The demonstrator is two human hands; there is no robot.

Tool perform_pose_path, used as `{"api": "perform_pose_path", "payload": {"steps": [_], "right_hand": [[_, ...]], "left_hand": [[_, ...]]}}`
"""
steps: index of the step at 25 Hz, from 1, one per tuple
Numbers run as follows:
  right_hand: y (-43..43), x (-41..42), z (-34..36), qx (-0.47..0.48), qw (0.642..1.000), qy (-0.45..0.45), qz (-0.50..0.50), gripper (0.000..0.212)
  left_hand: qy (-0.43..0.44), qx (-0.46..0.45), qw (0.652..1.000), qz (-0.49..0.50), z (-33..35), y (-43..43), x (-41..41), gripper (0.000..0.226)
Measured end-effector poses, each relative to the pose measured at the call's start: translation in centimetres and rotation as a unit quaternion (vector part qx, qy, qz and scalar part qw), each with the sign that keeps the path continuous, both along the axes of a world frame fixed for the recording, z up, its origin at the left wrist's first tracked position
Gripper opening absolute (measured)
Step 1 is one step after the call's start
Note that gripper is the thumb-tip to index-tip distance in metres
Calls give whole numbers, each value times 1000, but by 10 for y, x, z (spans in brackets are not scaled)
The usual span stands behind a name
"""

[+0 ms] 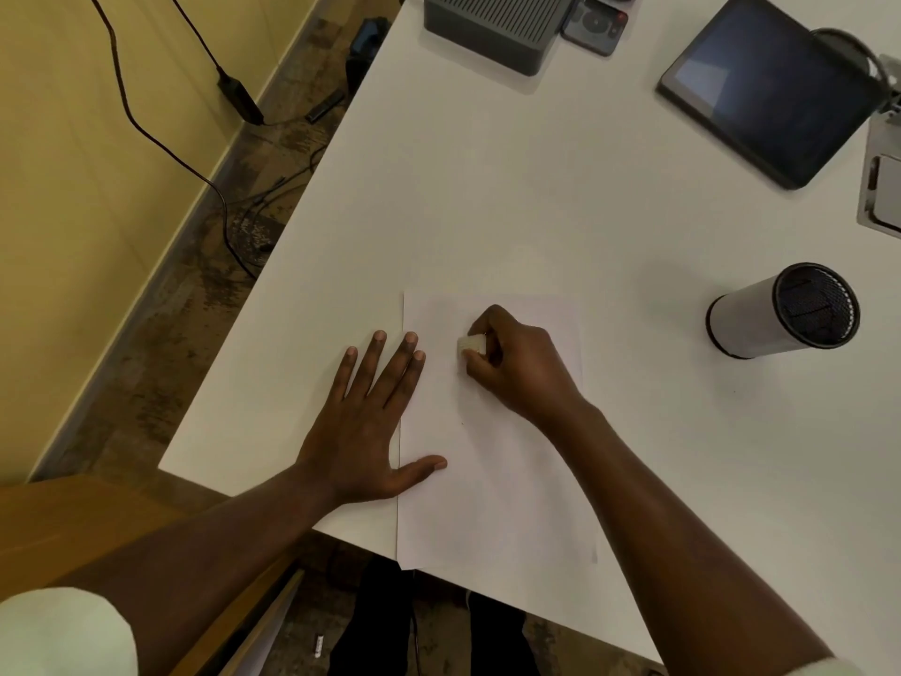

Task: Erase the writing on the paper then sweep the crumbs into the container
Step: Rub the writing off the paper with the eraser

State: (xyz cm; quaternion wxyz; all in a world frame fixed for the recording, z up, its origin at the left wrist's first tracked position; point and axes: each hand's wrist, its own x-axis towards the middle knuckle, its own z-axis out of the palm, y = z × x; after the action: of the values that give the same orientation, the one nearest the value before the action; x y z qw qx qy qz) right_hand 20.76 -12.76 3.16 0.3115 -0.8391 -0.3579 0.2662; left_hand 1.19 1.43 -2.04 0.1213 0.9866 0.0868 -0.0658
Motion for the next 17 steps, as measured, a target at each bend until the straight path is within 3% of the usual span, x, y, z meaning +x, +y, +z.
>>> {"api": "perform_pose_path", "payload": {"steps": [3,7,11,17], "right_hand": [[-7,6,3,-45,994,46,85,16],[-6,9,1,-20,999,38,-7,18],[-8,4,3,-51,996,48,54,16],[-23,-15,22,25,996,-69,-49,18]], "left_hand": [[5,3,1000,-1,0,1,0,120],[5,1,1000,-2,0,1,-1,120],[8,4,1000,-3,0,1,0,120],[6,0,1000,-3,0,1,0,120]]}}
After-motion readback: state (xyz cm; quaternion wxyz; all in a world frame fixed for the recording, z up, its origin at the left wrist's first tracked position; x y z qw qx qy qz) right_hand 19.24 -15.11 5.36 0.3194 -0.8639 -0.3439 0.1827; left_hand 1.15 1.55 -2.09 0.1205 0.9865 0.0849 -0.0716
